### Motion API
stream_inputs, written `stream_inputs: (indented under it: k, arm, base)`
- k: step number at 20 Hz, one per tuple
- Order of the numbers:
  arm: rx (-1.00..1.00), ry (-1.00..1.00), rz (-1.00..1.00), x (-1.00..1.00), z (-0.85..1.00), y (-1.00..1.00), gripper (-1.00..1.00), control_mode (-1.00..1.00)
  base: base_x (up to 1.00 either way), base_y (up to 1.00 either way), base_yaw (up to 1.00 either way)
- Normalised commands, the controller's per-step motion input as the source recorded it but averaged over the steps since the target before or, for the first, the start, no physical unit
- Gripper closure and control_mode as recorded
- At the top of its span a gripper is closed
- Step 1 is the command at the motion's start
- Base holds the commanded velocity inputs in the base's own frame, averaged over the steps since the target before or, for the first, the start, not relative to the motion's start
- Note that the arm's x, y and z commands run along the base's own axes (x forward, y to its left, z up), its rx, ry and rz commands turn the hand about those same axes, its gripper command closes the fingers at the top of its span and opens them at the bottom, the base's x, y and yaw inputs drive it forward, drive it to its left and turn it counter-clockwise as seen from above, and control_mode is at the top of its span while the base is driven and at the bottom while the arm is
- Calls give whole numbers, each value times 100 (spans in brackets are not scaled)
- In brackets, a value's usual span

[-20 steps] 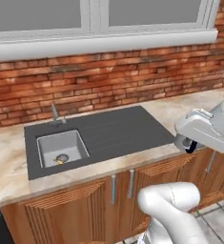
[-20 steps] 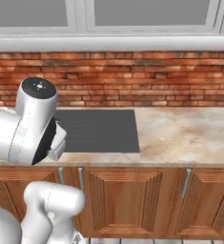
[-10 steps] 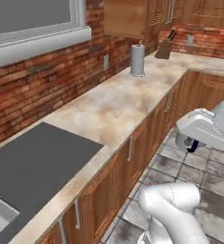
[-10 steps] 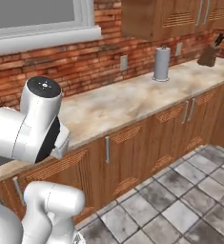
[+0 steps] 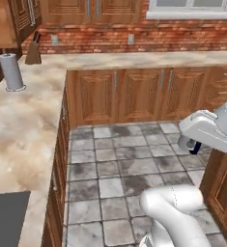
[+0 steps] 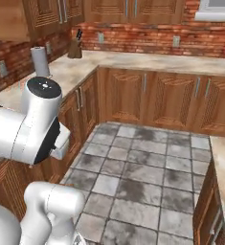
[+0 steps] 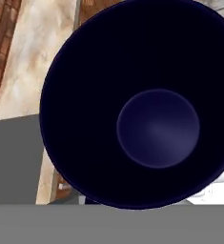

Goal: Clear the mugs and bowl far away from the sink.

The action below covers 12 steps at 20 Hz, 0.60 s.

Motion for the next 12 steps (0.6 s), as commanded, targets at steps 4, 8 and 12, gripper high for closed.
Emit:
stream_inputs:
  k: [4,8,12]
  arm:
    - [0,0,0,0,0,0,100,100]
    - [0,0,0,0,0,0,100,100]
    - [0,0,0,0,0,0,100,100]
  base:
    - [0,0,-100]
    - [0,0,-96]
    - [0,-9,-91]
